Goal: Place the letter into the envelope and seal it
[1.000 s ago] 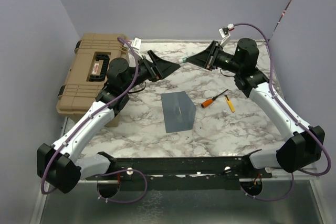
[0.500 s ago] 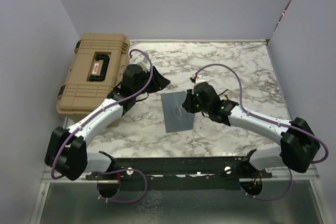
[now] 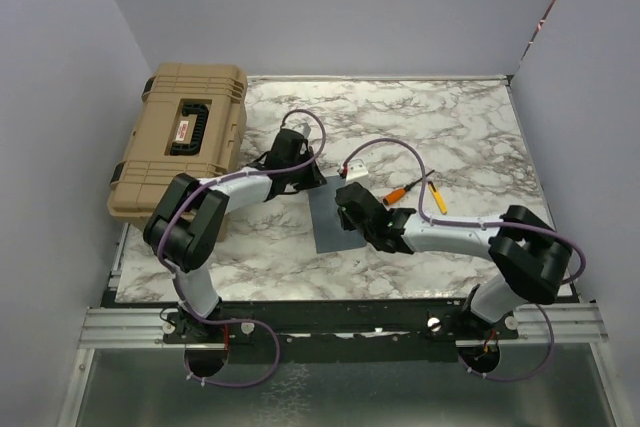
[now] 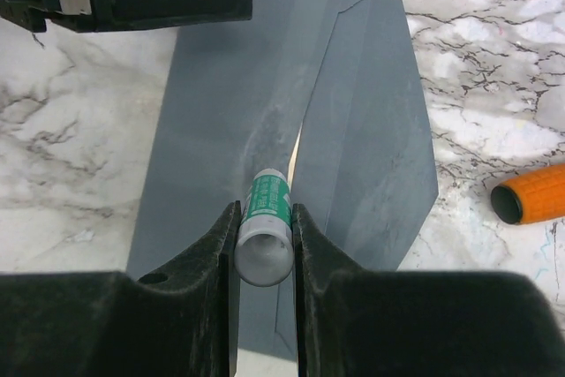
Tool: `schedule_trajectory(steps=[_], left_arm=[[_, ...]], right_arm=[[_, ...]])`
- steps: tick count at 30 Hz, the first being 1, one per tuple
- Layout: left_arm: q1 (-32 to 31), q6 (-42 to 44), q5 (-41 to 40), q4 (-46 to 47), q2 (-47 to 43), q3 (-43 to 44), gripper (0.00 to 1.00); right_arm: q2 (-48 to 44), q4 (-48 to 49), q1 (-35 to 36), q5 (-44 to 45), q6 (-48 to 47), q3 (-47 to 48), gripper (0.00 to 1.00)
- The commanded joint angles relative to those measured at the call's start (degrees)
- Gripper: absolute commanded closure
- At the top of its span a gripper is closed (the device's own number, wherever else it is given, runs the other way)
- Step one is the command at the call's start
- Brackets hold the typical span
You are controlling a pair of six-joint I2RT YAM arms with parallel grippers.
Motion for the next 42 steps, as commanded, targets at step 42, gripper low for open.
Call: schedule_trajectory(steps=[42], left_arm=[[-0.2,-1.5,-5.7,-0.1,11.7,-4.6,1.00]], right_arm=[[3.5,16.9,0.8,-3.6,-11.1,-8.7,1.00]])
